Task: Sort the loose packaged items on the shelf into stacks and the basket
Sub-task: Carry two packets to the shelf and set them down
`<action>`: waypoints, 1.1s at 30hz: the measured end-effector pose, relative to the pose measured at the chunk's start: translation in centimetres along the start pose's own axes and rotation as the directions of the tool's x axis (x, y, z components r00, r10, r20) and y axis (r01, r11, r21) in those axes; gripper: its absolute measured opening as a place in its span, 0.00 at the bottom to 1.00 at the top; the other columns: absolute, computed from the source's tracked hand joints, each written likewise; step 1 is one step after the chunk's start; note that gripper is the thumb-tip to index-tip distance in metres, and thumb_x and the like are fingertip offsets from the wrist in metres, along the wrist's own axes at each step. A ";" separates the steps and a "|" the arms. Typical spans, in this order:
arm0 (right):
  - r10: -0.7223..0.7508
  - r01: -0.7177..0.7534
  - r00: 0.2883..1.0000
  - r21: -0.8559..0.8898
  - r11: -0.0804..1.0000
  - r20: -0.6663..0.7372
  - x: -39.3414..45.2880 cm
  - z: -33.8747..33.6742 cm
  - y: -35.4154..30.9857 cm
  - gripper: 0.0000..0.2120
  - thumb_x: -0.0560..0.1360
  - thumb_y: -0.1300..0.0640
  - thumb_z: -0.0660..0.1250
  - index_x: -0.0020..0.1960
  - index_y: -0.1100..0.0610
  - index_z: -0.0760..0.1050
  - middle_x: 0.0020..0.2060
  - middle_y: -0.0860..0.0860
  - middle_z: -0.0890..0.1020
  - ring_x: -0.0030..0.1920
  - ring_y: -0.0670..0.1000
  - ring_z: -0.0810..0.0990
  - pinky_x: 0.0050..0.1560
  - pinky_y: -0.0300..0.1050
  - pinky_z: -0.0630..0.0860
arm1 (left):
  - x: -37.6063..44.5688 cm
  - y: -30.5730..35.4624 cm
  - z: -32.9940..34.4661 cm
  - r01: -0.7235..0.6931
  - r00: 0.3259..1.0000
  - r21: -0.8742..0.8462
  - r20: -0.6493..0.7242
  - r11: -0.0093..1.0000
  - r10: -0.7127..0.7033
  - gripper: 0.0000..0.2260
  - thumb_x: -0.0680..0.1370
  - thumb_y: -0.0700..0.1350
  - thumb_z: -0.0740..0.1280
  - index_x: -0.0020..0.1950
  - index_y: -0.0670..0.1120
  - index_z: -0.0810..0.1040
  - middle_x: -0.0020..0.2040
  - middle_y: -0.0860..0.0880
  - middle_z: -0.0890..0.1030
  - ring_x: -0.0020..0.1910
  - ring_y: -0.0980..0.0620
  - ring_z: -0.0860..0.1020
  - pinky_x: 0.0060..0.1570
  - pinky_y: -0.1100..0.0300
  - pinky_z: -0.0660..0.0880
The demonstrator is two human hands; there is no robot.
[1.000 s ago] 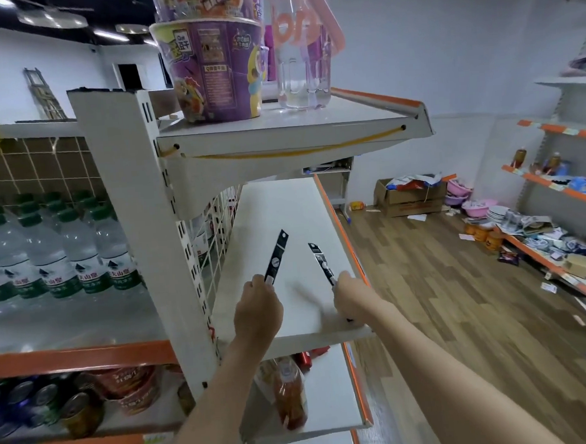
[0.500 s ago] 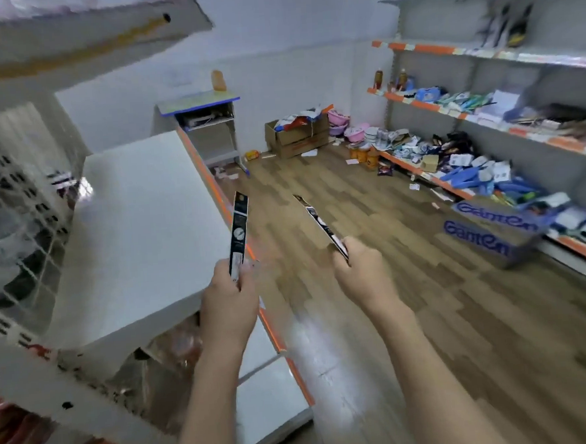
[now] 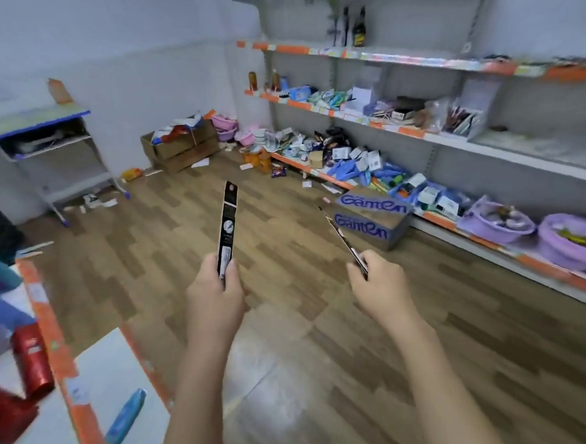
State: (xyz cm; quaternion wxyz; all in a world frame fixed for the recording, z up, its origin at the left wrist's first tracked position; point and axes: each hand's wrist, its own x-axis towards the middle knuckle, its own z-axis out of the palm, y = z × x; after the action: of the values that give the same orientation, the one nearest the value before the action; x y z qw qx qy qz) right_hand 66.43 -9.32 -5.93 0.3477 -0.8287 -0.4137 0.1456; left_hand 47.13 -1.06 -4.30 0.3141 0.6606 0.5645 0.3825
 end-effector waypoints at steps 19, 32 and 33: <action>0.301 -0.338 0.893 -0.057 0.939 -0.335 24.2 -12.6 15.3 0.11 0.79 0.54 0.58 0.51 0.61 0.74 0.46 0.62 0.82 0.50 0.64 0.78 0.45 0.52 0.70 | 19.8 13.5 29.2 -0.219 0.915 0.092 0.366 0.972 0.171 0.13 0.79 0.47 0.58 0.40 0.38 0.71 0.36 0.41 0.79 0.39 0.39 0.76 0.37 0.51 0.72; 0.478 -0.546 0.697 0.037 0.837 -0.534 35.8 -22.9 28.0 0.10 0.79 0.53 0.58 0.48 0.58 0.74 0.40 0.60 0.81 0.46 0.64 0.78 0.40 0.51 0.73 | 22.6 27.5 53.2 -0.406 0.677 -0.160 0.609 0.900 0.413 0.13 0.80 0.48 0.58 0.36 0.48 0.68 0.35 0.46 0.80 0.34 0.46 0.78 0.34 0.53 0.72; 0.486 -0.548 0.710 0.033 0.836 -0.510 36.6 -23.6 28.8 0.09 0.79 0.53 0.58 0.46 0.57 0.73 0.38 0.58 0.80 0.46 0.63 0.78 0.39 0.49 0.70 | 22.6 28.0 54.5 -0.414 0.667 -0.152 0.620 0.897 0.413 0.13 0.80 0.48 0.58 0.36 0.47 0.68 0.35 0.46 0.80 0.33 0.45 0.78 0.35 0.51 0.73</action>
State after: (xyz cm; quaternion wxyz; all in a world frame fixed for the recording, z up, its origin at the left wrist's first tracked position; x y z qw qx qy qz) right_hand 118.23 -3.21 -7.41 0.3368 -0.9391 -0.0686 -0.0071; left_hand 109.72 17.53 -4.99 0.3910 0.8610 0.2596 0.1956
